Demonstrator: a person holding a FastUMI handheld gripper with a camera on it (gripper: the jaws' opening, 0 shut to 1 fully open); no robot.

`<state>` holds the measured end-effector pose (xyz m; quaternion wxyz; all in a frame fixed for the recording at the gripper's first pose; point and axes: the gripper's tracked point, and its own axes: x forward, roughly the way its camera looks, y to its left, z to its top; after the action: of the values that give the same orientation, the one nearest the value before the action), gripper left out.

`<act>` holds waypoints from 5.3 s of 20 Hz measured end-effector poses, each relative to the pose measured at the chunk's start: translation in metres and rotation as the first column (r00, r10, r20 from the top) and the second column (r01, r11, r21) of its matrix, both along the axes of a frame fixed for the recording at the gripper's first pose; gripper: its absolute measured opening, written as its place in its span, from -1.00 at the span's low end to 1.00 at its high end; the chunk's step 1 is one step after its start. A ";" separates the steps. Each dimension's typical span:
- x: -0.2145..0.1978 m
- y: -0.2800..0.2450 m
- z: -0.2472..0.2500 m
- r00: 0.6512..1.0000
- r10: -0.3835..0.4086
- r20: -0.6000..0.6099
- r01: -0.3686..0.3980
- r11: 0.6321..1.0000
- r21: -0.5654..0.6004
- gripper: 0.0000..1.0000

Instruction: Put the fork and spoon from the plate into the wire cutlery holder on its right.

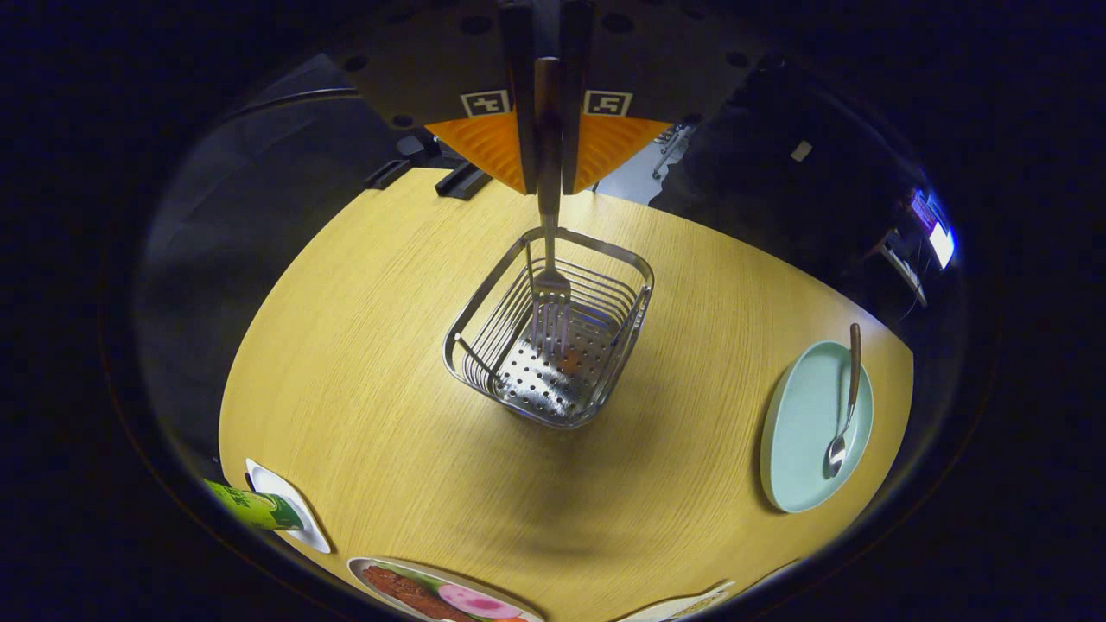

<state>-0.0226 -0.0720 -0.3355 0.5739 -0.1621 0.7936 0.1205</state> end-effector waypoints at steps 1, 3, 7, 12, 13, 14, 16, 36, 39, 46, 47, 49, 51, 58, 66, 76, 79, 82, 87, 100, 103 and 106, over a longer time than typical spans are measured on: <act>0.002 -0.001 -0.002 1.000 -0.009 0.017 0.009 1.000 0.002 -0.66; 0.011 -0.003 0.000 0.997 -0.031 0.074 0.030 0.999 0.016 -0.48; 0.031 0.004 0.012 0.951 -0.107 0.290 0.077 0.991 0.112 -0.43; 0.041 0.022 0.051 0.782 -0.175 0.598 0.057 0.976 0.212 -0.43; 0.042 0.033 0.061 0.741 -0.192 0.643 0.048 0.971 0.235 -0.43; 0.039 0.047 0.070 0.709 -0.210 0.673 0.034 0.964 0.265 -0.43; 0.033 0.083 0.085 0.661 -0.251 0.707 -0.001 0.942 0.335 -0.42; 0.010 0.357 -0.029 0.751 -0.153 0.642 -0.125 0.922 0.366 -0.37; 0.013 0.359 -0.045 0.768 -0.135 0.626 -0.107 0.937 0.333 -0.37; 0.016 0.365 -0.073 0.809 -0.133 0.573 -0.065 0.948 0.312 -0.44; 0.016 0.364 -0.073 0.815 -0.144 0.561 -0.047 0.949 0.312 -0.50; 0.016 0.361 -0.072 0.825 -0.132 0.549 -0.066 0.943 0.326 -0.79; 0.017 0.358 -0.066 0.823 -0.140 0.551 -0.077 0.933 0.352 -0.85; 0.013 0.299 0.017 0.842 -0.196 0.502 -0.081 0.875 0.478 -0.86; -0.001 0.079 0.108 0.908 0.083 0.411 -0.183 0.961 0.210 -0.86; -0.006 -0.008 0.074 0.983 0.167 0.071 -0.169 0.985 0.018 -0.86; -0.003 -0.011 0.060 0.983 0.183 -0.020 -0.183 0.983 -0.027 -0.86; -0.007 -0.017 0.050 0.978 0.186 -0.091 -0.192 0.980 -0.059 -0.87; -0.004 -0.014 0.037 0.976 0.176 -0.125 -0.186 0.980 -0.072 -0.83; 0.006 -0.014 0.038 0.989 0.151 0.005 -0.151 0.988 -0.023 -0.65; 0.012 -0.008 0.046 0.985 0.105 0.134 -0.110 0.993 0.032 -0.65; 0.019 -0.003 0.062 0.948 0.051 0.314 -0.083 0.993 0.088 -0.64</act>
<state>-0.0038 -0.0754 -0.2733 0.6948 -0.1769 0.6802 0.1526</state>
